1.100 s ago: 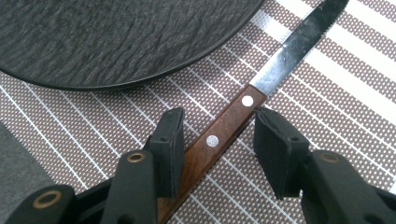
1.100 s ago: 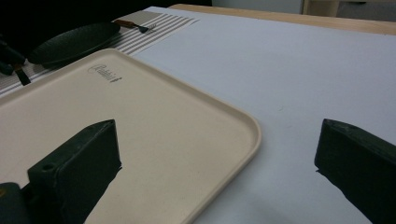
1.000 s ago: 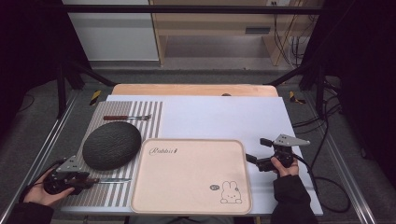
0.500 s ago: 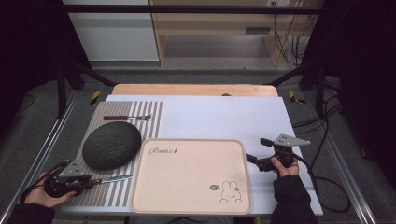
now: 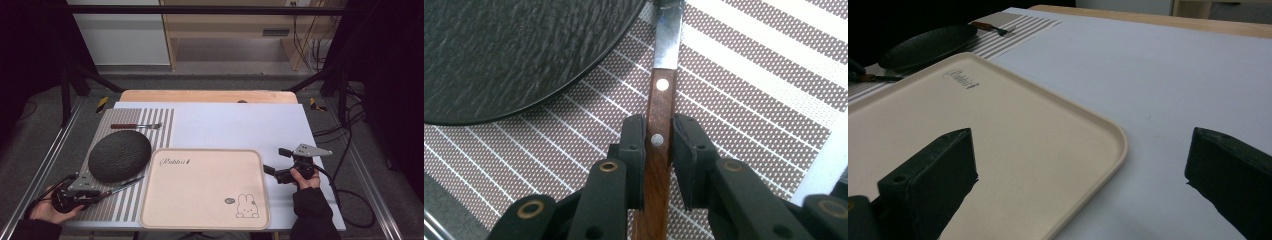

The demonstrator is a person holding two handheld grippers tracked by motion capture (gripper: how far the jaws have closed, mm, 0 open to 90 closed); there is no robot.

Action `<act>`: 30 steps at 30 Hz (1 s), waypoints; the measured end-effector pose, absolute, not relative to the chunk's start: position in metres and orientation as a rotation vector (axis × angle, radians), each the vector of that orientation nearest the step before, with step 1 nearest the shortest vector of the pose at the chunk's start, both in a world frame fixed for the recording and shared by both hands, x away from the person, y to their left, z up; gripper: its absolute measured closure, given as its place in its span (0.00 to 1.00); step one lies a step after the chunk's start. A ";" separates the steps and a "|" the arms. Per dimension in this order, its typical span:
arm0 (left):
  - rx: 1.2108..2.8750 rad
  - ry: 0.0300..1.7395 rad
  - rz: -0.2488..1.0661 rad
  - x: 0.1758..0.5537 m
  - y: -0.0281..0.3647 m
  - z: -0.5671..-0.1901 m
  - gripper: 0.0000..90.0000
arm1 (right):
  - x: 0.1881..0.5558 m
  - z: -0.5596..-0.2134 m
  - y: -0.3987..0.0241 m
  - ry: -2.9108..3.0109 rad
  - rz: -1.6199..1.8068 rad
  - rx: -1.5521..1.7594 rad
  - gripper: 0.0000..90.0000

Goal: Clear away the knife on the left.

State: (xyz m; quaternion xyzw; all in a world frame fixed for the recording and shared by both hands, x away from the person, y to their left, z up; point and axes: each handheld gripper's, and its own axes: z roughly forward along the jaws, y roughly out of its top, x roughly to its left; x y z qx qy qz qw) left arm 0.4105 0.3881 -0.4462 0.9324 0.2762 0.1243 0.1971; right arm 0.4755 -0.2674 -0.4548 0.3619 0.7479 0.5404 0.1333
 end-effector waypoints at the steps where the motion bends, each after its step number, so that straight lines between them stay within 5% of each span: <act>1: 2.614 0.774 0.347 0.411 0.387 -0.446 0.84 | 0.476 -0.455 -0.267 2.169 1.566 1.048 0.00; 5: 2.597 0.785 0.367 0.413 0.386 -0.447 0.73 | 0.476 -0.455 -0.267 2.169 1.567 1.049 0.00; 30: 2.680 0.757 0.294 0.419 0.375 -0.446 0.85 | 0.475 -0.454 -0.268 2.168 1.570 1.047 0.00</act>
